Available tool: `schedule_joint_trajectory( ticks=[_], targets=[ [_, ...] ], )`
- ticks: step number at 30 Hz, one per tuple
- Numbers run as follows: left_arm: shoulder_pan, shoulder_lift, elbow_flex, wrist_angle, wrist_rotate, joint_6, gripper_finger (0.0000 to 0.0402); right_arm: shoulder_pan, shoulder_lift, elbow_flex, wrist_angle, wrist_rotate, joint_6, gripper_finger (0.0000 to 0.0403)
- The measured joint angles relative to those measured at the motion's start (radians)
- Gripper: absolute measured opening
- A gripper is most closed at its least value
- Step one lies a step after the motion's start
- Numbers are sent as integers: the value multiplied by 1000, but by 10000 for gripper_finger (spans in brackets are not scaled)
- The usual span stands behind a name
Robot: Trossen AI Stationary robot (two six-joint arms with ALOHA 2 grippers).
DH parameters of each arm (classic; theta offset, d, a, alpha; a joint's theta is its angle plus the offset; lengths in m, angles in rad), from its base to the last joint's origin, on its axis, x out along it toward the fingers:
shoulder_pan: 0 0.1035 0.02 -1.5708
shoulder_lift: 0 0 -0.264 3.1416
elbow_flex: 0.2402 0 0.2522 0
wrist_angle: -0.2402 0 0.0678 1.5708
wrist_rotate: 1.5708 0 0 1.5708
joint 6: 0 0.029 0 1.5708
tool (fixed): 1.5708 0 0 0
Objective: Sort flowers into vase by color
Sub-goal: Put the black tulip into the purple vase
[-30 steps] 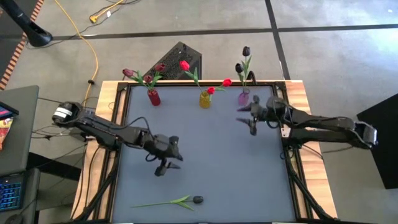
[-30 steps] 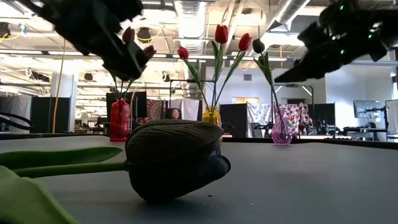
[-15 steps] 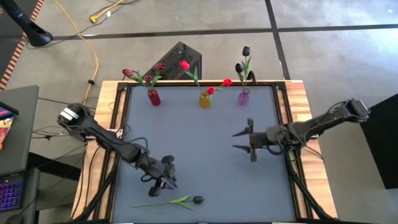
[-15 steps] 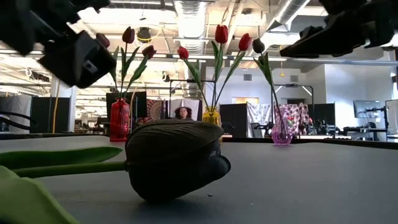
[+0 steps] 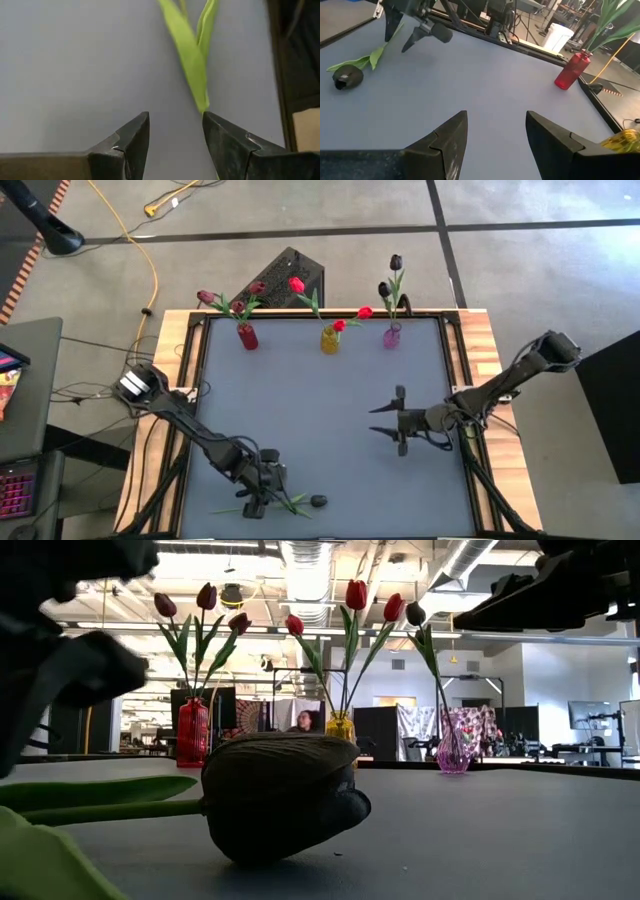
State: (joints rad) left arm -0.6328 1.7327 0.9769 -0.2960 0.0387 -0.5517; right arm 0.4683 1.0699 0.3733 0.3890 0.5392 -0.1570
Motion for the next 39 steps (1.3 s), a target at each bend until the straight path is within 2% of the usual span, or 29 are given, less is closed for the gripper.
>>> schedule_joint_trajectory(
  ticks=[5,15,22,27,33,39],
  targets=[
    [-31,38,-1,0,7,-73,173,-2,-4,0,10,1,-8,226],
    [-90,38,-1,6,-3,-66,173,-6,-4,0,7,10,-35,226],
    [-147,56,-1,6,-98,-59,173,-7,-4,0,6,10,-39,226],
    [-205,144,17,56,-161,17,162,-6,-4,0,1,10,-59,226],
    [-238,160,45,6,-267,25,111,-8,-4,0,1,10,-63,226],
    [-190,100,37,-30,-230,26,11,-12,-4,0,4,11,-64,226]
  ],
)
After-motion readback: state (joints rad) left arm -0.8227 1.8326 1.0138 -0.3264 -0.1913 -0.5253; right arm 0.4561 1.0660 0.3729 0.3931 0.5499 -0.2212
